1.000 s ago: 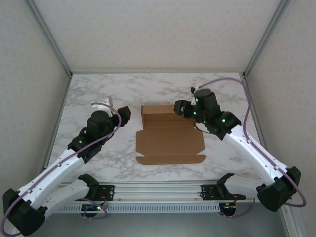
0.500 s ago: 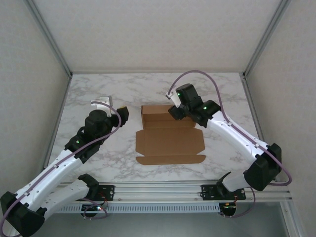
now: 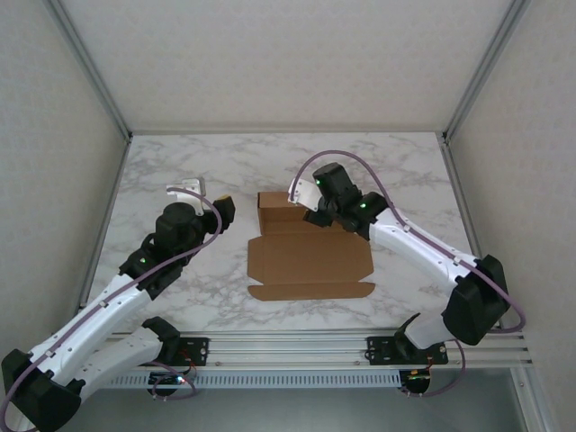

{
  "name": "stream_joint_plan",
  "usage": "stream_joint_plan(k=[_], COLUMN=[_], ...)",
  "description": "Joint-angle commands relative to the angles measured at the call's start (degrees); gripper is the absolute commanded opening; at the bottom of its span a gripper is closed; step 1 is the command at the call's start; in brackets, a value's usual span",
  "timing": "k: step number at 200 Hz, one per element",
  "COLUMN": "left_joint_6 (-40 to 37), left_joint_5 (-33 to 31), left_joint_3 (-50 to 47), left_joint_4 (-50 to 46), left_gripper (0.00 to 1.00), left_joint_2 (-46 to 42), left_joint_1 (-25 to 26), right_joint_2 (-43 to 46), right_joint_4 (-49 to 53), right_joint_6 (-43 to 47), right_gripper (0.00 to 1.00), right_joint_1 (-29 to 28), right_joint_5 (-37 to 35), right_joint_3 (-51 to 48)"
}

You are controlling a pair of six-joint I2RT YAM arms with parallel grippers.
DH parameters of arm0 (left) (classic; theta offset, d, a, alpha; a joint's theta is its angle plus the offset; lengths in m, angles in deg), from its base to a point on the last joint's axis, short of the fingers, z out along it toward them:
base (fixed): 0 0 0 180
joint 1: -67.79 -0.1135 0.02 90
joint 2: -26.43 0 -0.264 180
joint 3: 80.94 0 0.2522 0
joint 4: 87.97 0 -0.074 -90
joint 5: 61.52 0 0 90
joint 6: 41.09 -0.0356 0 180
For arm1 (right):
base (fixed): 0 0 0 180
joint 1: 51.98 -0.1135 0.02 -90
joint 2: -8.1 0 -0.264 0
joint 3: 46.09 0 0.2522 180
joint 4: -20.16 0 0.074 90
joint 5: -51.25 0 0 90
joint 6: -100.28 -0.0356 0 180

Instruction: Fold the paper box

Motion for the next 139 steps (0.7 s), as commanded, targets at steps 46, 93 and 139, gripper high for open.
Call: stream_joint_plan(k=[46, 93, 139], left_joint_6=[-0.9, -0.1, 0.2], left_joint_5=[-1.8, -2.9, -5.3], left_joint_3=[-0.6, 0.9, 3.5], left_joint_4=[1.3, 0.8, 0.9], left_gripper=[0.73, 0.73, 0.72], left_joint_2=[-1.8, -3.7, -6.0], left_joint_1=[-0.5, -0.5, -0.6], right_joint_2=[-6.5, -14.5, -25.2], right_joint_4=[-1.1, 2.1, 8.7], right_joint_6=[-0.8, -7.4, -16.1], right_gripper=[0.62, 0.57, 0.51], right_joint_1=[2.0, 6.0, 11.6], right_joint_5=[1.6, 3.6, 6.8], right_joint_3=[3.6, 12.3, 22.6])
